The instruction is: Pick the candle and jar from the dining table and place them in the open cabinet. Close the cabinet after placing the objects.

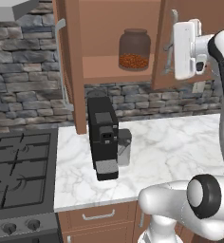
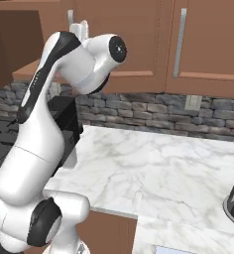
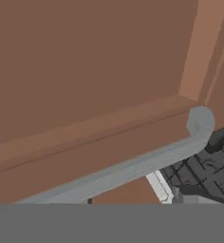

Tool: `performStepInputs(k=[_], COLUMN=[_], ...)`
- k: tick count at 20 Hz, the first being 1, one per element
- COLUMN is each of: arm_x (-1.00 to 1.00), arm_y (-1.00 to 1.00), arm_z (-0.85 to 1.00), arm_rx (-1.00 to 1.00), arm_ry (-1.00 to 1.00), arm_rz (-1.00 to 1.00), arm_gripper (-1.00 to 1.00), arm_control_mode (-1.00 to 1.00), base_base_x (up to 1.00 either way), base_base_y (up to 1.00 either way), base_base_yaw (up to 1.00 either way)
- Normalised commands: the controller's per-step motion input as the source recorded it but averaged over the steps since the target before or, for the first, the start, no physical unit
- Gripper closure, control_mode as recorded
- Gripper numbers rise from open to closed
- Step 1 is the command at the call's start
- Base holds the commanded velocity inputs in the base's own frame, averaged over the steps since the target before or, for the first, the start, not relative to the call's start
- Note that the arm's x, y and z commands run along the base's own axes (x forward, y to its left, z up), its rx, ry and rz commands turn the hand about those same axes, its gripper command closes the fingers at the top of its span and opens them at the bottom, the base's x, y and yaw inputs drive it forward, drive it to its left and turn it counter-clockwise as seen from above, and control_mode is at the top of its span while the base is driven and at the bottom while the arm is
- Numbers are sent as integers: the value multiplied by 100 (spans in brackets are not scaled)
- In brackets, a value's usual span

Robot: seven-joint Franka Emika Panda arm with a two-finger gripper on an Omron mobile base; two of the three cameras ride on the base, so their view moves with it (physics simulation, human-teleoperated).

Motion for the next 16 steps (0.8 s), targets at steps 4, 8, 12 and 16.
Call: performStepInputs(k=[4,8,12,16], arm_x=[100,100,100,100], arm_y=[31,37,32,25], arm_z=[-18,-32,-42,-49], arm_rx=[-25,-29,-27,-24], arm_ry=[0,0,1,6], arm_rz=[-18,-25,-25,-26], arm_gripper=[-100,-100,-100,-100], arm_control_mode=[-100,-100,-100,-100], base_base_x=[0,0,0,0], base_base_y=[0,0,0,0], base_base_yaw=[0,0,0,0])
